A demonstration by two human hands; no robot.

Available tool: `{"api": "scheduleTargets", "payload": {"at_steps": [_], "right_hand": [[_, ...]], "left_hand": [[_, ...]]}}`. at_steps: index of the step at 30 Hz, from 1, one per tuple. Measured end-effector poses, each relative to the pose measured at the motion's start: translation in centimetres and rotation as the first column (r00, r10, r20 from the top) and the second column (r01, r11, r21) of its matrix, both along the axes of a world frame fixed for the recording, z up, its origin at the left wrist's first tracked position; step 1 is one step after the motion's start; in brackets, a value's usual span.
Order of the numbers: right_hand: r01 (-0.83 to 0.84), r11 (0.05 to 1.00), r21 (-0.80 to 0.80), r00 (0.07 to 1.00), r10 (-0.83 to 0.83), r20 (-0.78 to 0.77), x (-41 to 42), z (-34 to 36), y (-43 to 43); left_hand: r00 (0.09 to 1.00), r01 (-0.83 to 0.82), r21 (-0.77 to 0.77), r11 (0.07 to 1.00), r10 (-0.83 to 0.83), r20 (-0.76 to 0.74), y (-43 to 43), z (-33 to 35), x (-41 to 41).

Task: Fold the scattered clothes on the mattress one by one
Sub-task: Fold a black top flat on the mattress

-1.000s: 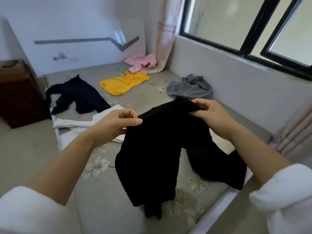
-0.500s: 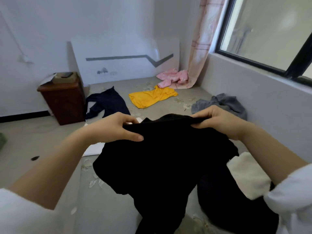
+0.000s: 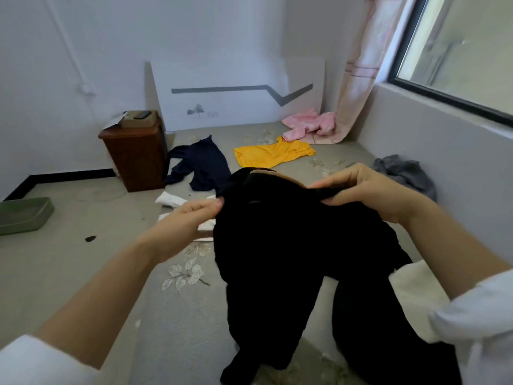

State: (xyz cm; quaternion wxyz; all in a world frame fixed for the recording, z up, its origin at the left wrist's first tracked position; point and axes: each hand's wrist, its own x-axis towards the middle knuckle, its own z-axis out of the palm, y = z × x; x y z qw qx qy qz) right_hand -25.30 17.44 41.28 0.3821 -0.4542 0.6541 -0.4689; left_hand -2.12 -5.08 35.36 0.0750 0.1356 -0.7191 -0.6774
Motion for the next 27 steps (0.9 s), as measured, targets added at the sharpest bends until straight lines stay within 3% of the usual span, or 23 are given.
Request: {"api": "scheduleTargets", "payload": {"at_steps": [5, 8, 11, 14, 17, 19, 23, 27], "right_hand": [[0.134, 0.989, 0.056, 0.97, -0.12, -0.212, -0.2, -0.7, 1.1], [0.207, 0.977, 0.043, 0.904, -0.174, -0.39, -0.3, -0.8, 1.3], [0.275, 0.961, -0.027, 0.85, -0.256, -0.46, -0.2, -0.9, 1.6], [0.322, 0.941, -0.102, 0.84, -0.334, -0.427, 0.3, -0.8, 2.0], [0.328, 0.933, -0.15, 0.834, -0.36, -0.418, 1.1, -0.4, 1.8], [0.336, 0.922, -0.19, 0.825, -0.386, -0.412, 1.7, 0.0, 1.2], [0.355, 0.894, -0.273, 0.819, -0.438, -0.371, 2.7, 0.8, 0.3], [0.377, 0.864, -0.333, 0.823, -0.477, -0.308, 3.5, 1.2, -0.5]], "left_hand": [[0.976, -0.162, -0.008, 0.987, 0.159, -0.147, -1.1, 1.7, 0.5], [0.915, -0.338, 0.079, 0.938, 0.347, -0.205, -1.1, 2.3, 0.1], [0.85, -0.499, 0.087, 0.862, 0.506, -0.147, -2.1, 2.2, 0.3], [0.818, -0.574, -0.071, 0.816, 0.575, -0.01, -3.2, 0.4, 0.8], [0.83, -0.534, -0.193, 0.823, 0.554, 0.067, -3.4, -1.6, 0.9], [0.841, -0.458, -0.362, 0.812, 0.528, 0.121, -3.9, -3.2, 1.0], [0.825, -0.14, -0.669, 0.73, 0.46, 0.329, -4.3, -6.6, 1.1], [0.755, 0.231, -0.591, 0.773, 0.24, 0.61, -2.4, -9.7, 1.8]]}}
